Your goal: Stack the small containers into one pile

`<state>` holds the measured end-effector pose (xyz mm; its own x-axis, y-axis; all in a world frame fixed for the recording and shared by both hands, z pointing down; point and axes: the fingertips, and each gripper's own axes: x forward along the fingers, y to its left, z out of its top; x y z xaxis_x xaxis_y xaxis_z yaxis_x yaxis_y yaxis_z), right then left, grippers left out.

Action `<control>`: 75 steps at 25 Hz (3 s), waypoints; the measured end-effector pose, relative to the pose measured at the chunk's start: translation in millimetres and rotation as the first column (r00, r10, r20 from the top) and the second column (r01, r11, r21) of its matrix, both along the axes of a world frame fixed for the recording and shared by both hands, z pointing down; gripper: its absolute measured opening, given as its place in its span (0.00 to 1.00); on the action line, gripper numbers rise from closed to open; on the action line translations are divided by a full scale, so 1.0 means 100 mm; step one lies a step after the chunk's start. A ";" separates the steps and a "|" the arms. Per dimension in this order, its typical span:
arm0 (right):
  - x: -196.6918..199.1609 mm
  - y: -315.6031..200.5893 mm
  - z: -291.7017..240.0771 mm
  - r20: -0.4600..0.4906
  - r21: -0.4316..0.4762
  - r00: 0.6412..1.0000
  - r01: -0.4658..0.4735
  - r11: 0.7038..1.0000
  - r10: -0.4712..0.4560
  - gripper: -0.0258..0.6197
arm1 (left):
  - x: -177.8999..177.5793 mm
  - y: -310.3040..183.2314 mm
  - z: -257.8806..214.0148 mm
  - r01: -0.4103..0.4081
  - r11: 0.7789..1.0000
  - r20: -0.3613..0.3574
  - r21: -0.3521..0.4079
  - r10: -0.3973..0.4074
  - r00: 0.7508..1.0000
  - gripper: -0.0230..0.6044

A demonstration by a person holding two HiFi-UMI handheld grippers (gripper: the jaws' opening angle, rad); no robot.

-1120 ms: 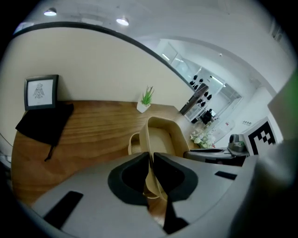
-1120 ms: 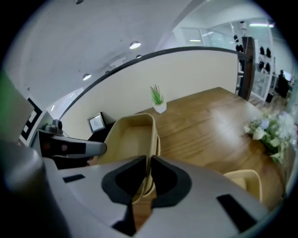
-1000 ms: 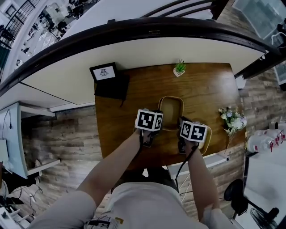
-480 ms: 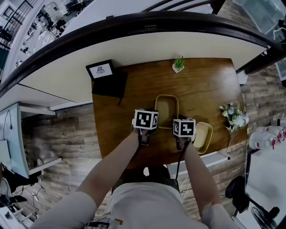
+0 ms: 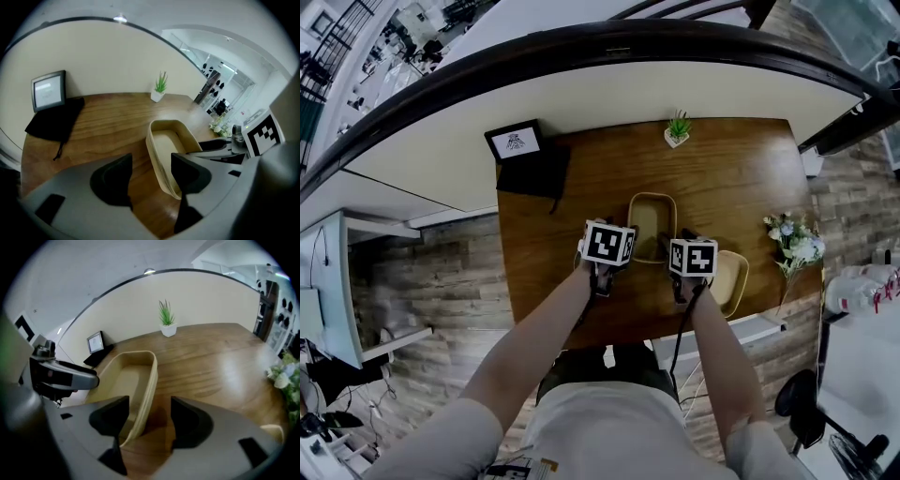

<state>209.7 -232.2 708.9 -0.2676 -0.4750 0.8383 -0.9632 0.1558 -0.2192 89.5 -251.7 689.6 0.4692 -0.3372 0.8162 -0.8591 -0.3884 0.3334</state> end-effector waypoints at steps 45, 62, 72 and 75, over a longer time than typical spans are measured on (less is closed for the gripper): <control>1.06 1.49 -2.92 0.019 0.445 0.980 -0.185 0.876 0.198 0.44 | 0.47 0.98 -2.50 -0.139 0.904 -0.182 0.405 0.229 0.956 0.47; 1.88 1.25 -1.17 -0.026 0.073 0.960 -0.277 0.958 0.279 0.40 | 1.91 1.12 -1.20 -0.339 0.931 -0.180 0.134 0.359 0.916 0.45; 2.04 1.20 -0.48 -0.019 -0.080 0.940 -0.340 0.937 0.340 0.35 | 2.17 1.26 -0.38 -0.343 0.939 -0.156 -0.032 0.335 0.929 0.42; 2.09 1.23 -0.31 -0.033 -0.121 0.930 -0.367 0.922 0.366 0.31 | 2.18 1.32 -0.20 -0.351 0.933 -0.151 -0.077 0.337 0.929 0.37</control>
<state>418.9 -108.9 678.4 -0.0864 -0.4320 0.8977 -0.9499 -0.2360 -0.2050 307.8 -119.2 670.0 0.6479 -0.0551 0.7598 -0.6240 -0.6105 0.4878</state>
